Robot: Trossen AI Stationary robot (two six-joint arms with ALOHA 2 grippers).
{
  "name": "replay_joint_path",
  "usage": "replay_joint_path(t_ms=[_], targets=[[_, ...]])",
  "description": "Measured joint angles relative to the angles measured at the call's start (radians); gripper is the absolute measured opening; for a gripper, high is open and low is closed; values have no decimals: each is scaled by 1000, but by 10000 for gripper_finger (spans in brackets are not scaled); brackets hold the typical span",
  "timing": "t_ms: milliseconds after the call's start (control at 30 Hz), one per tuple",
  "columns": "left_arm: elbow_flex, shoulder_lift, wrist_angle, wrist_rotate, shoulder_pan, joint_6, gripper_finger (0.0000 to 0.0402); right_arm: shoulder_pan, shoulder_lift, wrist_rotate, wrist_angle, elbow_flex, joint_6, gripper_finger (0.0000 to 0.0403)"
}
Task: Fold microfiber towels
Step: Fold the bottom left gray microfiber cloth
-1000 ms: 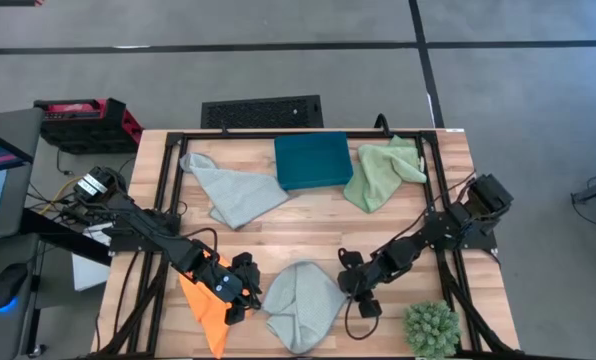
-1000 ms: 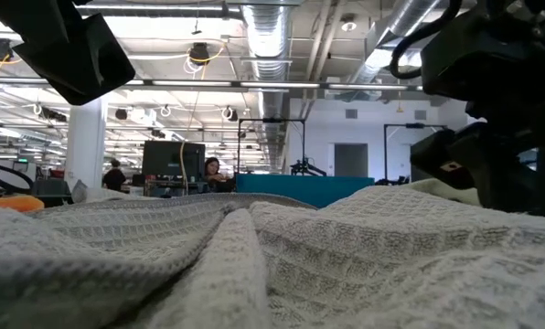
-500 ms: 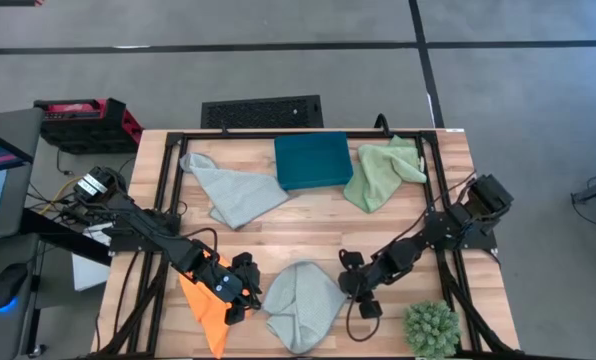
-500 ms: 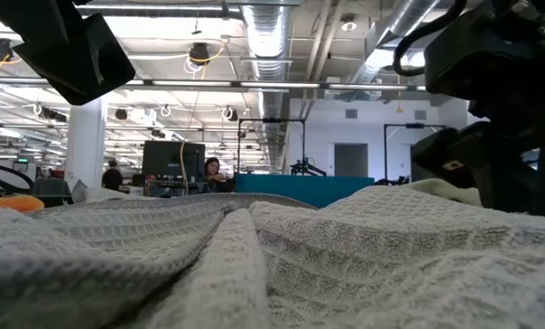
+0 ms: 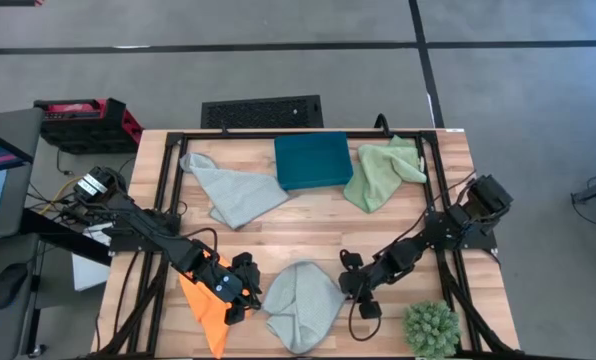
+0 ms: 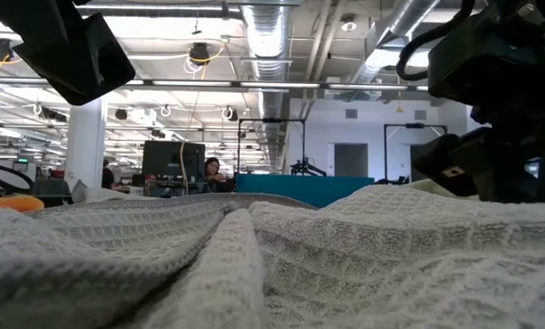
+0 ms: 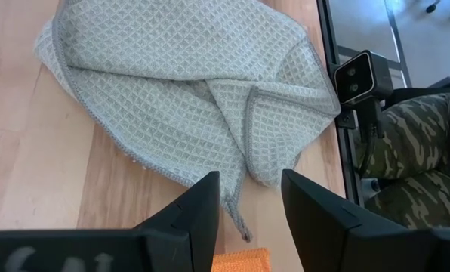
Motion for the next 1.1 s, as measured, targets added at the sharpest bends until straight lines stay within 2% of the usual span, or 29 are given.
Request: replay_joint_path(t_ms=[133, 300, 367, 567, 667, 733, 933, 1100], targets=[[0, 0, 0, 0, 0, -1, 135, 0, 0, 10, -4, 0, 0, 103], [0, 0, 0, 0, 0, -4, 135, -7, 1, 28, -13, 0, 37, 26], [0, 0, -2, -2, 0, -5, 135, -12, -7, 36, -25, 4, 53, 11], [0, 28, -2, -78, -1, 42, 135, -17, -29, 89, -138, 72, 17, 5], [0, 68, 13, -80, -1, 33, 135, -15, -48, 158, -293, 123, 9, 5], [-1, 104, 11, -82, 0, -22, 135, -15, -58, 187, -359, 158, 2, 3], [-2, 212, 69, -56, 5, -236, 135, -16, -74, 206, -379, 182, -25, 2], [0, 212, 92, -16, 2, -311, 135, -22, -73, 206, -373, 182, -26, 2]])
